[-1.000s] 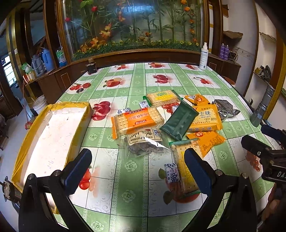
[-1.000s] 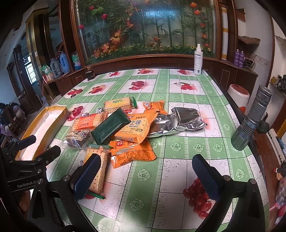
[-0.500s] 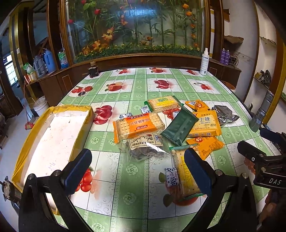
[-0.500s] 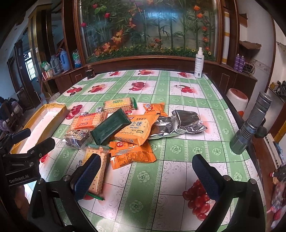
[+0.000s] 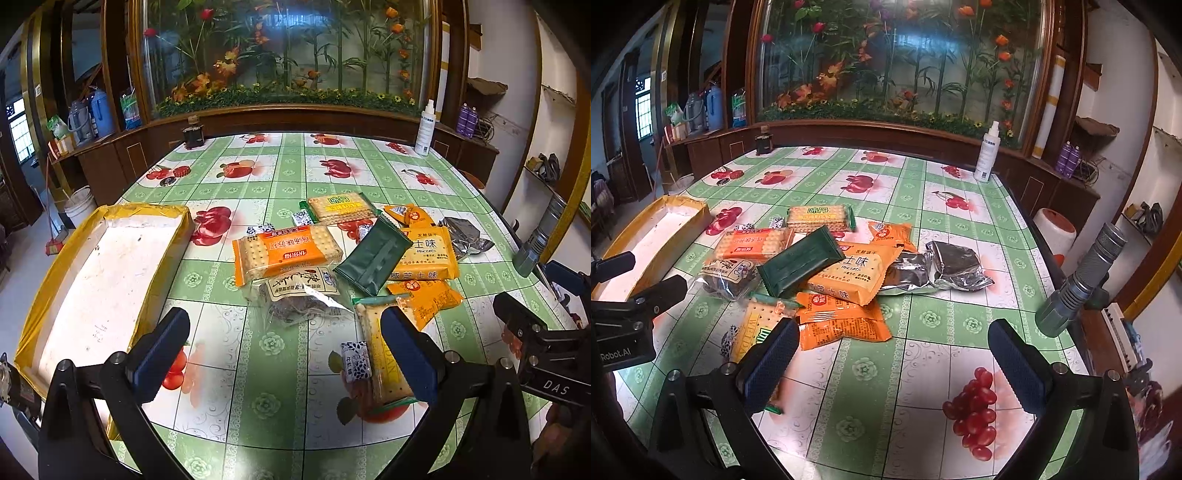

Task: Organize snacks
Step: 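Grasp the WEIDAN cracker pack with the right gripper while the left grasps the clear bread bag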

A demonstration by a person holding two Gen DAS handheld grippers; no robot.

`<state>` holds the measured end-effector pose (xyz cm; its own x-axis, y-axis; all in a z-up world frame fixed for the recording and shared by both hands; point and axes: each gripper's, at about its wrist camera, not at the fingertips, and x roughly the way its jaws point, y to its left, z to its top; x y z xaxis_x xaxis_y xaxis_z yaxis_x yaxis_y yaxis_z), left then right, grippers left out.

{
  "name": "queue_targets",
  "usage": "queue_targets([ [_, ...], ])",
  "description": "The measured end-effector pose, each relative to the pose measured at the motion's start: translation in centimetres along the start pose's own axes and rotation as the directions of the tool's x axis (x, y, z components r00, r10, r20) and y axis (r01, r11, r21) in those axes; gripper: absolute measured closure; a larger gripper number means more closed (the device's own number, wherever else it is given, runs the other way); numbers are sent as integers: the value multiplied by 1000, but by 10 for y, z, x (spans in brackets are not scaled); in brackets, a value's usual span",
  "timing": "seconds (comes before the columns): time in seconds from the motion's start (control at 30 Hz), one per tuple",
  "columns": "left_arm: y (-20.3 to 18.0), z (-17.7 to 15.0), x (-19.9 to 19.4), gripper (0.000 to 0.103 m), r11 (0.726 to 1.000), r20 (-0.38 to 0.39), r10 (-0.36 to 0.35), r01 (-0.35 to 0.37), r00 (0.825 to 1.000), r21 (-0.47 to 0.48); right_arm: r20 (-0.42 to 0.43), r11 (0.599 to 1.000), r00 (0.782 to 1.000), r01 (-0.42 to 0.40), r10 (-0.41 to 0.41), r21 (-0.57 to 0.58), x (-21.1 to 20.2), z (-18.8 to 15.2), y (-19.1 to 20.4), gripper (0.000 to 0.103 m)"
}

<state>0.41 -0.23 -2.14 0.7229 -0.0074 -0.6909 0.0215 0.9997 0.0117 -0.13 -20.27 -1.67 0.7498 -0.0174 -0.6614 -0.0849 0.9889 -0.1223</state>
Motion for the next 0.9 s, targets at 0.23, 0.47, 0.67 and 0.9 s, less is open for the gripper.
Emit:
queue_targets([
  [0.23,1,-2,4,0,1000,-15,-4,4,1000,-3,-9,1000,1000,6,-6,-9,0,-1,2,0],
  [0.47,6,-7,18,0,999,-65,-35,35,997,-4,-29,985,985,-168,169,34,4,-8,0,0],
  [0.67,32,-17,29,0,1000,-100,6,-8,995,-20,-94,956,953,-292,289,-21,19,-19,32,5],
  [0.9,56,-16,34,0,998,-106,5,-12,994,-67,-186,922,906,-387,379,-3,46,-26,69,8],
])
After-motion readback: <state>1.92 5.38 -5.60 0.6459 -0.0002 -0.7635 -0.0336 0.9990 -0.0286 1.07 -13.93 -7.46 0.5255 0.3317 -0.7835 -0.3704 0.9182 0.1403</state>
